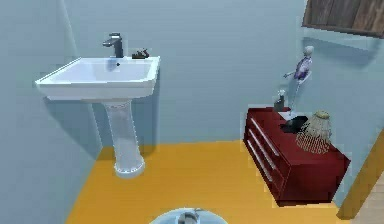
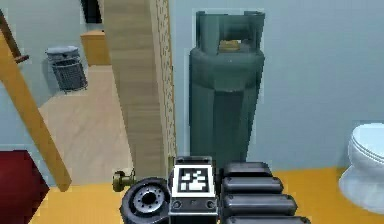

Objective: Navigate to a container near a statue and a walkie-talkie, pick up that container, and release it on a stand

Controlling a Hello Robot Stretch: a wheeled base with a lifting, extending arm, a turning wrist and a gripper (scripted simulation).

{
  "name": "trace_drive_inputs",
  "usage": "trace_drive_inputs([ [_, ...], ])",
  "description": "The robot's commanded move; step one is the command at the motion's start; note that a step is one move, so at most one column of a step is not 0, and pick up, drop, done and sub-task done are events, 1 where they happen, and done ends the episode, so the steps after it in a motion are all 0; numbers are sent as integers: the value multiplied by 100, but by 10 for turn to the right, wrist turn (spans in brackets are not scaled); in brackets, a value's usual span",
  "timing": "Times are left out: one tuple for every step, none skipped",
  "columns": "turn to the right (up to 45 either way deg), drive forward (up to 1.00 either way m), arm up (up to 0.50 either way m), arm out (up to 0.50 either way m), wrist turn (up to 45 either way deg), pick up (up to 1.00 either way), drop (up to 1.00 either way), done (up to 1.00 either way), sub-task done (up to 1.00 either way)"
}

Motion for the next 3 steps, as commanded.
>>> trace_drive_inputs([
  [120, 0, 0, 0, 0, 0, 0, 0, 0],
  [0, 20, 0, 0, 0, 0, 0, 0, 0],
  [240, 0, 0, 0, 0, 0, 0, 0, 0],
])
